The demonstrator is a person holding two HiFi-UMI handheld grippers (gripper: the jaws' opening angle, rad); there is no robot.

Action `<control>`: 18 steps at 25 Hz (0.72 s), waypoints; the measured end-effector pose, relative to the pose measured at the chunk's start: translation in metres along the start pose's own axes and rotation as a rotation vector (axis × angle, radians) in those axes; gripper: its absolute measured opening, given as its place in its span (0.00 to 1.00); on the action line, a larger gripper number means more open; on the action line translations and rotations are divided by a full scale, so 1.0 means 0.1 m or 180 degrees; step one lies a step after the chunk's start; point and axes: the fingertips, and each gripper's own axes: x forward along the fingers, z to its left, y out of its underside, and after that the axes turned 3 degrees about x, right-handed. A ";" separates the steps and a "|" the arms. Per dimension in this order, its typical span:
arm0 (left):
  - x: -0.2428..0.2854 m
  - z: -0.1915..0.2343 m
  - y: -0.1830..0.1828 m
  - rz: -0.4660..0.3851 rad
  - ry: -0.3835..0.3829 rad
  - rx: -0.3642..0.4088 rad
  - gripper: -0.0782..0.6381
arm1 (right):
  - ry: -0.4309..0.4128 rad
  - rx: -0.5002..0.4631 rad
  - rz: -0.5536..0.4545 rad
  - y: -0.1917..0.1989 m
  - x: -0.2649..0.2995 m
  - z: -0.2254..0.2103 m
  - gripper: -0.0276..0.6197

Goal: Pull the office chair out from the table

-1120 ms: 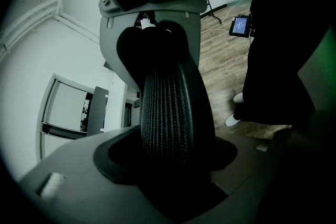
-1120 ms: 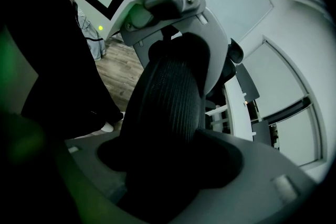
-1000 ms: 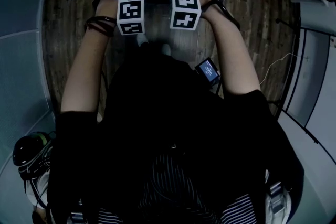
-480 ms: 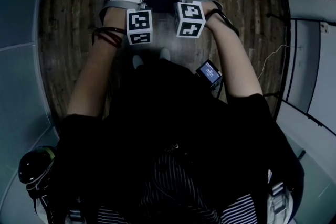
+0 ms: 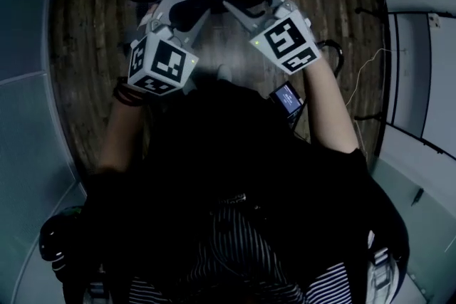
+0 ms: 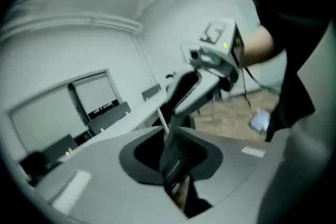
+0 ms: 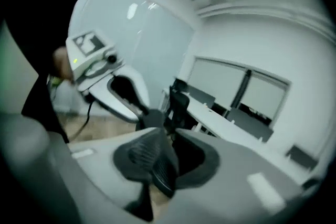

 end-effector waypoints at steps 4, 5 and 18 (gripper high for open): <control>-0.22 0.41 -0.24 -0.1029 -0.0380 -0.1862 0.12 | 0.0331 0.1292 -0.0588 -0.16 -0.18 -0.34 0.04; -0.23 0.45 -0.24 -0.1117 -0.0419 -0.2026 0.12 | 0.0429 0.1286 -0.0589 -0.15 -0.19 -0.36 0.04; -0.24 0.23 -0.08 -0.0966 -0.0388 -0.1874 0.12 | 0.0453 0.1308 -0.0498 0.03 -0.18 -0.10 0.04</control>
